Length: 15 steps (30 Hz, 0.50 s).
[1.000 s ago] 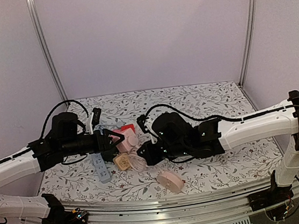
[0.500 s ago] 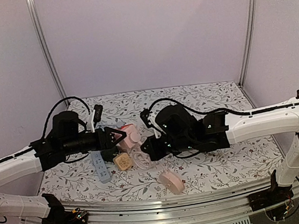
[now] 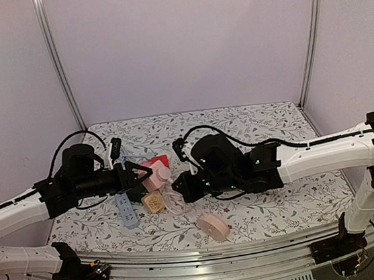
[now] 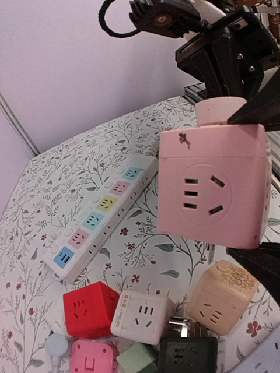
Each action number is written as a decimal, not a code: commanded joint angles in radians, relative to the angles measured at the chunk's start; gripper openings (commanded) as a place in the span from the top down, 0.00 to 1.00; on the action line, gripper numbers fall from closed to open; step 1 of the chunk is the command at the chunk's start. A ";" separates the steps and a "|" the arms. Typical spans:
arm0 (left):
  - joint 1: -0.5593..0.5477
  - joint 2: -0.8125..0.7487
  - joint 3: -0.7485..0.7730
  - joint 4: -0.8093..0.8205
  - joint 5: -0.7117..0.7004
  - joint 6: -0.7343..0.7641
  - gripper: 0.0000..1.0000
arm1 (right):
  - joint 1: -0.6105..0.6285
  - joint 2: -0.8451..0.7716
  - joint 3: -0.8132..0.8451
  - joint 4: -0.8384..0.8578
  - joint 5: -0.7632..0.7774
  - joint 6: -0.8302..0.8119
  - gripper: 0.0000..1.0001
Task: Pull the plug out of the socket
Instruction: Remove the plug from the socket.
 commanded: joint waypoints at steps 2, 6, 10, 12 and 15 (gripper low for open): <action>0.048 -0.002 -0.047 0.051 -0.021 -0.089 1.00 | -0.010 0.071 0.001 -0.082 0.051 0.007 1.00; 0.048 0.009 -0.065 0.125 -0.002 -0.121 1.00 | -0.011 0.127 0.013 -0.072 0.040 0.004 1.00; 0.050 0.029 -0.052 0.124 -0.010 -0.103 1.00 | -0.006 0.126 0.001 -0.062 0.036 0.003 1.00; 0.049 0.041 -0.041 0.100 -0.020 -0.081 1.00 | -0.006 0.107 -0.004 -0.061 0.043 0.000 1.00; 0.048 0.050 -0.034 0.030 -0.058 -0.044 1.00 | -0.007 0.067 -0.008 -0.060 0.049 -0.007 1.00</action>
